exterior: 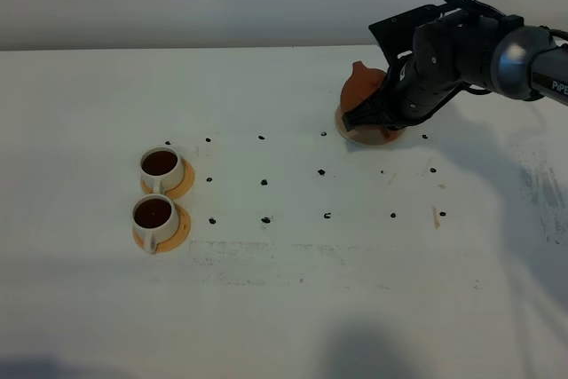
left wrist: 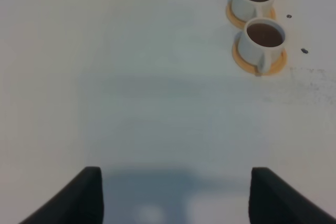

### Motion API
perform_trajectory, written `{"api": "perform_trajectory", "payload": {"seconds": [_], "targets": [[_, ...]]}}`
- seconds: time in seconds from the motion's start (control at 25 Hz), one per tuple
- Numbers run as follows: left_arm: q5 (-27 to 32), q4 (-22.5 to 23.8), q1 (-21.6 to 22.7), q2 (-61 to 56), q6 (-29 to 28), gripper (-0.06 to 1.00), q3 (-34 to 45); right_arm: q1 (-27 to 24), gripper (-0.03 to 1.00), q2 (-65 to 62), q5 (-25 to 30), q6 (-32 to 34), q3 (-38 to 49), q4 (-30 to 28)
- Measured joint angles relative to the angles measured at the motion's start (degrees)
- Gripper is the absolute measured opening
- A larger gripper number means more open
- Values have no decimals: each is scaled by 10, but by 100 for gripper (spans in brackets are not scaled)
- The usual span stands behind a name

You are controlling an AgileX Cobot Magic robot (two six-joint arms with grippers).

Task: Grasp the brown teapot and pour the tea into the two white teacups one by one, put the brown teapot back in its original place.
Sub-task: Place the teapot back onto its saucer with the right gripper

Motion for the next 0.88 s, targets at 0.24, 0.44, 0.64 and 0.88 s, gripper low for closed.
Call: {"api": "perform_trajectory", "payload": {"seconds": [0.24, 0.44, 0.64, 0.88], "targets": [[0, 0, 0, 0, 0, 56, 0, -1, 10, 17, -2, 0, 0, -1], [0, 0, 0, 0, 0, 56, 0, -1, 10, 19, -3, 0, 0, -1], [0, 0, 0, 0, 0, 56, 0, -1, 10, 19, -2, 5, 0, -1], [0, 0, 0, 0, 0, 56, 0, -1, 19, 19, -3, 12, 0, -1]]}}
